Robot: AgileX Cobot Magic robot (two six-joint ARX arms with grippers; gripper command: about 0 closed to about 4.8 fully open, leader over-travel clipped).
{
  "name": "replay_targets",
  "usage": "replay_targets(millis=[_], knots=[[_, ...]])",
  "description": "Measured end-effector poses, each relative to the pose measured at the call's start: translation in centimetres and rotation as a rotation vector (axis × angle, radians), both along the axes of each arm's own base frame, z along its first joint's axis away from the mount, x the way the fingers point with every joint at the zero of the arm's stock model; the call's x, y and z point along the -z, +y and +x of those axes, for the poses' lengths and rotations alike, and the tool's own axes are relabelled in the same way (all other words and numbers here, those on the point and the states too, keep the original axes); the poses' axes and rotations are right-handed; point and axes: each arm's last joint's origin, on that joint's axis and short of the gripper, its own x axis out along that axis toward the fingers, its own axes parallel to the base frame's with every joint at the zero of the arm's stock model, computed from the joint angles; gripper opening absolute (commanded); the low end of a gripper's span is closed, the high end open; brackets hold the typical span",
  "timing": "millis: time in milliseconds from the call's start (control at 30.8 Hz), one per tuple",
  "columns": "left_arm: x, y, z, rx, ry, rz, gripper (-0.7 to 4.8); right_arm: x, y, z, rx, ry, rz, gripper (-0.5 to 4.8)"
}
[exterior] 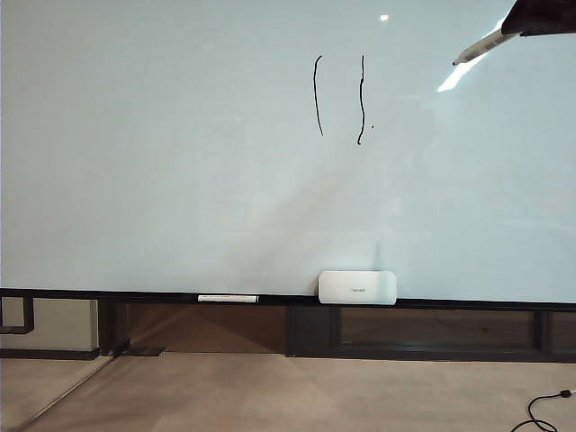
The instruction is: Reach to the right to find the marker pen, pick it up, and write the number 11 on the whiteboard.
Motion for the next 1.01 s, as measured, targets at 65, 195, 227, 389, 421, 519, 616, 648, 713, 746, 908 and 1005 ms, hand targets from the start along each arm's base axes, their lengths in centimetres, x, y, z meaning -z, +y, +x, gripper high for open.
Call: replay_targets(millis=[65, 195, 227, 389, 421, 519, 616, 648, 713, 746, 908, 1005], knots=[[0.3, 0.3, -0.8, -0.007, 0.023, -0.021, -0.06, 0.5, 0.0, -0.1, -0.003, 0.018, 0.010, -0.05], [1.3, 0.7, -2.2, -0.025, 0.018, -0.046, -0.06, 2.2, 0.2, -0.4, -0.019, 0.047, 0.022, -0.05], [1.4, 0.8, -2.4, -0.036, 0.009, -0.050, -0.06, 2.7, 0.4, -0.7, -0.025, 0.051, 0.023, -0.05], [2.7, 1.1, -3.0, -0.057, 0.028, -0.087, -0.06, 3.4, 1.5, -2.5, -0.068, 0.024, 0.031, -0.05], [2.8, 1.1, -3.0, -0.056, 0.032, -0.092, -0.06, 3.5, 1.7, -3.0, -0.070, 0.013, 0.035, -0.05], [2.8, 1.1, -3.4, -0.048, 0.029, -0.094, -0.06, 3.8, 2.3, -3.9, -0.064, 0.010, 0.020, -0.05], [2.9, 1.2, -3.8, -0.039, 0.026, -0.080, -0.06, 3.8, 2.6, -5.1, -0.055, 0.013, -0.022, -0.05], [2.9, 1.2, -4.1, -0.041, 0.022, -0.069, -0.06, 3.7, 2.7, -5.4, -0.053, 0.008, -0.032, -0.05], [2.9, 1.3, -4.6, -0.041, 0.006, -0.067, -0.06, 3.3, 2.8, -6.4, -0.055, -0.009, -0.056, -0.05], [2.8, 1.3, -4.8, -0.045, -0.004, -0.069, -0.06, 3.1, 2.8, -6.8, -0.050, -0.016, -0.065, -0.05], [2.8, 1.2, -5.5, -0.047, -0.024, -0.074, -0.06, 2.3, 2.0, -8.6, -0.021, -0.049, -0.062, -0.05], [3.5, 0.8, -5.5, -0.018, 0.004, -0.075, -0.06, 2.2, 1.5, -9.3, -0.026, -0.049, -0.064, -0.05]])
